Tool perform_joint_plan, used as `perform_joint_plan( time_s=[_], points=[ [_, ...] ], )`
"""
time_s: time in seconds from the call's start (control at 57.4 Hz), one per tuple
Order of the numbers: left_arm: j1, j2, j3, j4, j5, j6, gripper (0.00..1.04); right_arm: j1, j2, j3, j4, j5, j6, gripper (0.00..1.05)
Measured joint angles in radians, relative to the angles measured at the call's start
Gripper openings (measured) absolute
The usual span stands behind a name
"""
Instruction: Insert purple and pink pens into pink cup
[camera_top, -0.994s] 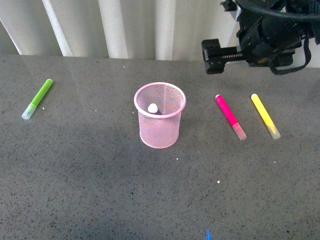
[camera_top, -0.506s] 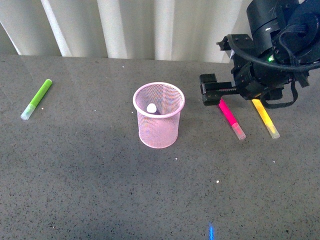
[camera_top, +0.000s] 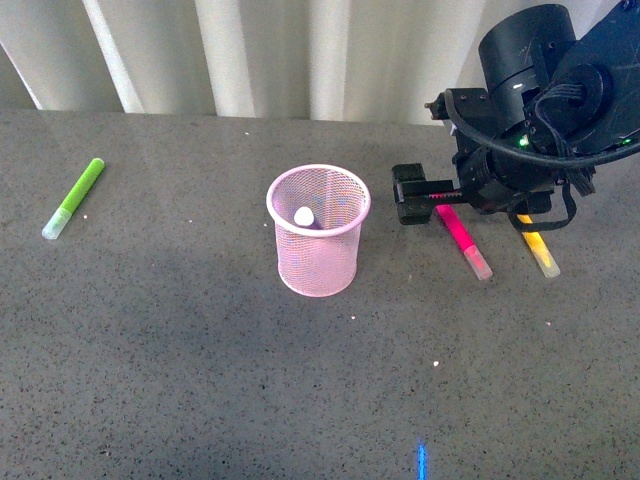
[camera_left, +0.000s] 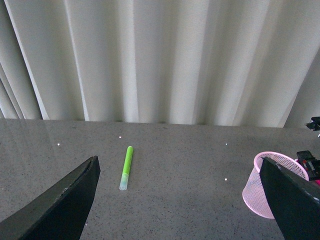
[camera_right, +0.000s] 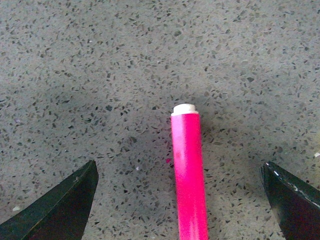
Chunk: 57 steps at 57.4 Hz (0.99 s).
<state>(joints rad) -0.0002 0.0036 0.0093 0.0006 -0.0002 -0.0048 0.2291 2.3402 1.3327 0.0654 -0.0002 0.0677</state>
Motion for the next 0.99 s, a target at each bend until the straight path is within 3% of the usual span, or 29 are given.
perform_joint_plan(
  time_s=[0.331, 0.418, 0.802, 0.994],
  points=[
    [0.000, 0.000, 0.000, 0.000, 0.000, 0.000, 0.98, -0.024, 0.034, 0.004, 0.031, 0.002, -0.007, 0.97],
    [0.000, 0.000, 0.000, 0.000, 0.000, 0.000, 0.98, -0.027, 0.038, 0.008, 0.037, 0.007, -0.008, 0.86],
    [0.000, 0.000, 0.000, 0.000, 0.000, 0.000, 0.98, -0.045, 0.042, 0.009, 0.072, -0.003, -0.013, 0.18],
    [0.000, 0.000, 0.000, 0.000, 0.000, 0.000, 0.98, -0.052, 0.040, -0.016, 0.132, -0.036, -0.010, 0.12]
  ],
)
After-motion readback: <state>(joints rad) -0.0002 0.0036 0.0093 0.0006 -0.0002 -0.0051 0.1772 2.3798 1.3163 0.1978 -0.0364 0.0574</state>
